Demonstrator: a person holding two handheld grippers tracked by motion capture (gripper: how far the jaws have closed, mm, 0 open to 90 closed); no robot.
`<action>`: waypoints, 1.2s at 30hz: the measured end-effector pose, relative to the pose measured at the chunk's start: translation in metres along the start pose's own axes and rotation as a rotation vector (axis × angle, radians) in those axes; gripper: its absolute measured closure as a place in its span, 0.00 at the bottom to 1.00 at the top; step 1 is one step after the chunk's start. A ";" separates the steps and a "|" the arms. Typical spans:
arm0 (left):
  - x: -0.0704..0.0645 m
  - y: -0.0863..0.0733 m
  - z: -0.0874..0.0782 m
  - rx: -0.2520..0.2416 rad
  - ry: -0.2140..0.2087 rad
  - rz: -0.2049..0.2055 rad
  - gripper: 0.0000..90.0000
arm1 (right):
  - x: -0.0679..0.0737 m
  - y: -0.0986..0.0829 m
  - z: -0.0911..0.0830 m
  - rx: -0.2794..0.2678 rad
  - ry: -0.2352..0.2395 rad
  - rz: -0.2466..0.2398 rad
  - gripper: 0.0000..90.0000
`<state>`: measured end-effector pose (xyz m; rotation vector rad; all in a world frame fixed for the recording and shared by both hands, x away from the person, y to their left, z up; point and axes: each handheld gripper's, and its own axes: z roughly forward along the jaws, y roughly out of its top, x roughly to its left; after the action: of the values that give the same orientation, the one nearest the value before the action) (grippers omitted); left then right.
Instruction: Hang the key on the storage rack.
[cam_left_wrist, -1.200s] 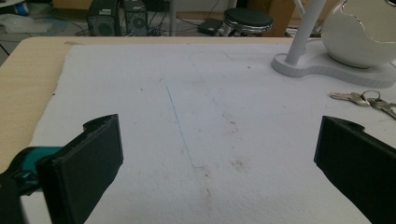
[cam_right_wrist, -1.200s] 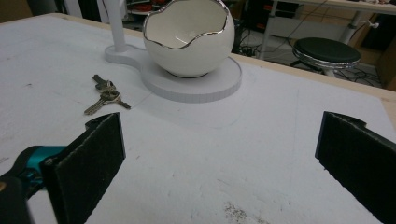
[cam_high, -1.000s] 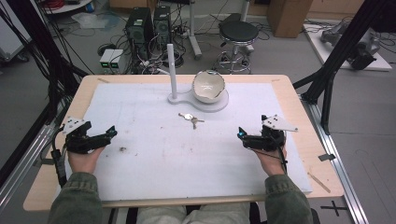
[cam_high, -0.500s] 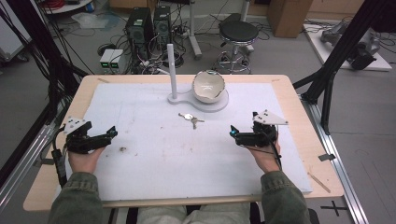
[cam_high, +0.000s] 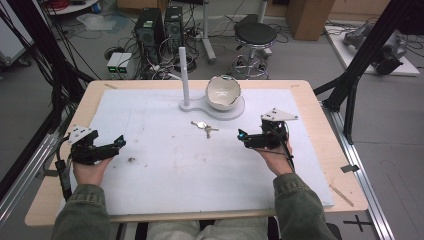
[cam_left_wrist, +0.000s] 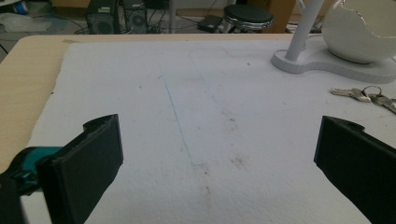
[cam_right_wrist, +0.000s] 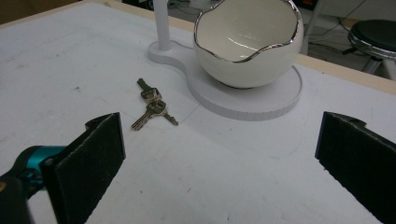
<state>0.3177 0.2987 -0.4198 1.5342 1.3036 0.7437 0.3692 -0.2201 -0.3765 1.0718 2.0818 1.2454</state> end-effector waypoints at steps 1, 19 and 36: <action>0.000 0.000 0.000 0.000 0.000 0.001 0.02 | 0.000 0.001 0.001 0.006 0.001 -0.001 0.01; 0.000 0.000 0.000 0.004 0.003 0.000 0.02 | -0.001 0.023 0.028 0.113 0.072 0.033 0.01; 0.000 0.000 0.000 0.003 -0.001 -0.001 0.02 | 0.014 0.049 0.056 0.201 0.115 -0.025 0.01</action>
<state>0.3180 0.2989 -0.4201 1.5360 1.3060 0.7405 0.4205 -0.1671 -0.3592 1.0783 2.3407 1.1276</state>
